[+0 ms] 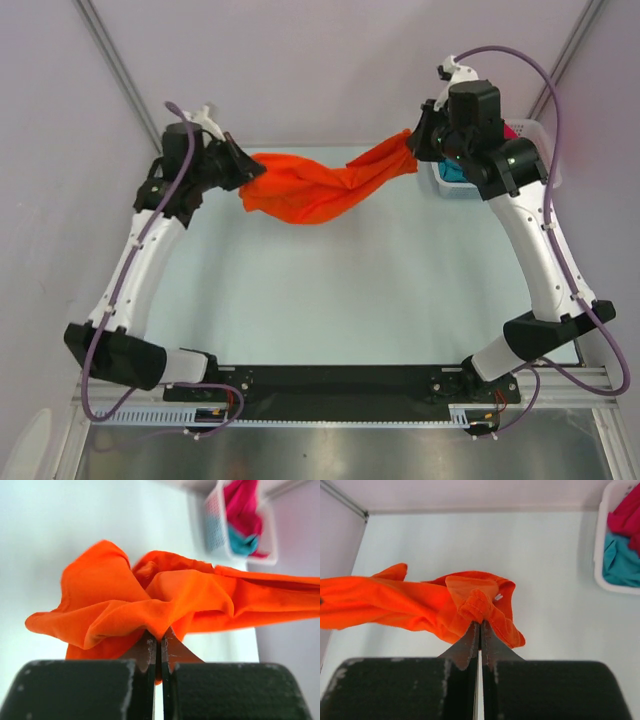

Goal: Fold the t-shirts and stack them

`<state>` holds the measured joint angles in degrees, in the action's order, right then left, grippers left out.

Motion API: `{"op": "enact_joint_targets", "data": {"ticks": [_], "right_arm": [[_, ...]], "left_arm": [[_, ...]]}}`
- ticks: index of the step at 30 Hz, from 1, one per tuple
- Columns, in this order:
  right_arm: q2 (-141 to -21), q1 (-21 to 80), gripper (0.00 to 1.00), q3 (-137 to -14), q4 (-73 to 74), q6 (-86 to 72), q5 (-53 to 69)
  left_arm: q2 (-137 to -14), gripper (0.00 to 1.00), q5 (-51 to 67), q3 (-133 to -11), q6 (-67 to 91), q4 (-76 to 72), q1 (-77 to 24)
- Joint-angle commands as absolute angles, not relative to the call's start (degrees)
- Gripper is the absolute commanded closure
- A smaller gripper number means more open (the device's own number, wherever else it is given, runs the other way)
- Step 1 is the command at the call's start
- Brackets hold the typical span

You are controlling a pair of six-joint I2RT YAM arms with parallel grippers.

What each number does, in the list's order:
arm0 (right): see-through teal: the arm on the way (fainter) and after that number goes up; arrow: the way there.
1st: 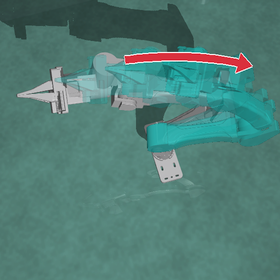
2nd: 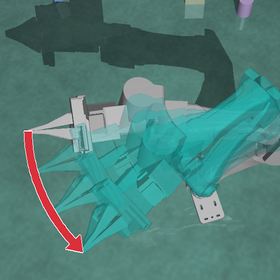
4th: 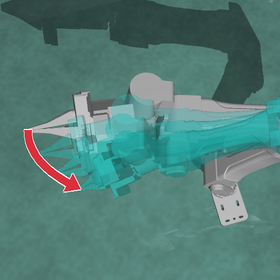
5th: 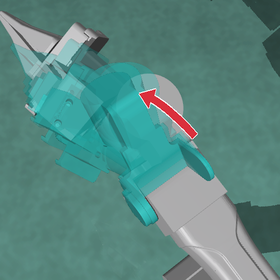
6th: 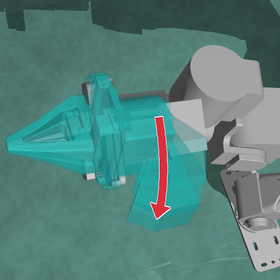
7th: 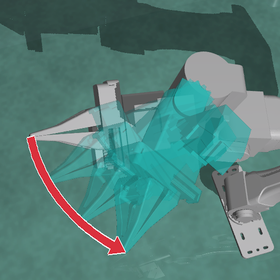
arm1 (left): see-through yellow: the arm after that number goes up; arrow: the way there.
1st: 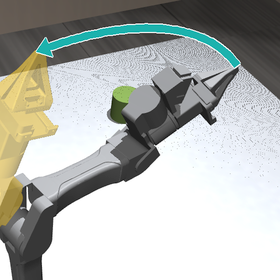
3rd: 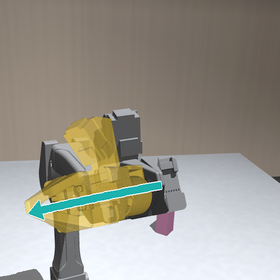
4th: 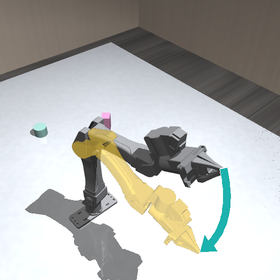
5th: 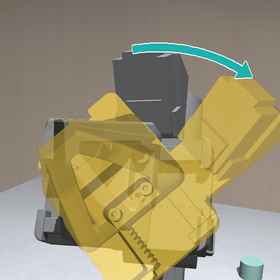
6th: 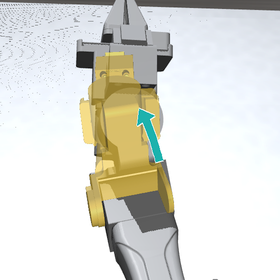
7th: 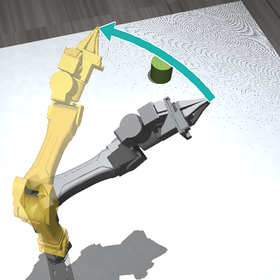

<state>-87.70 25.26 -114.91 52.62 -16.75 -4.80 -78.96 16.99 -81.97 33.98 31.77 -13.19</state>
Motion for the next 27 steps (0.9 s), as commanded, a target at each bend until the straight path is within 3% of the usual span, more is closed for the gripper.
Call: {"op": "enact_joint_targets", "data": {"ticks": [1,12,22,27], "right_arm": [[-87.63,24.00,1.00,-122.07,52.47,-14.50,-8.34],[-80.95,22.50,1.00,-103.72,47.99,-16.17,-9.05],[-81.38,19.86,1.00,-101.51,46.76,-16.52,-6.86],[-89.09,16.18,1.00,-105.45,45.27,-16.44,-1.77]], "left_arm": [[-74.54,1.00,15.47,-87.89,31.12,39.81,-10.20],[-70.58,1.00,16.52,-77.70,29.27,40.25,-3.53],[-71.36,0.99,20.48,-74.45,29.18,38.86,-0.18],[-81.10,1.00,19.86,-79.87,27.86,37.88,-0.18]]}}
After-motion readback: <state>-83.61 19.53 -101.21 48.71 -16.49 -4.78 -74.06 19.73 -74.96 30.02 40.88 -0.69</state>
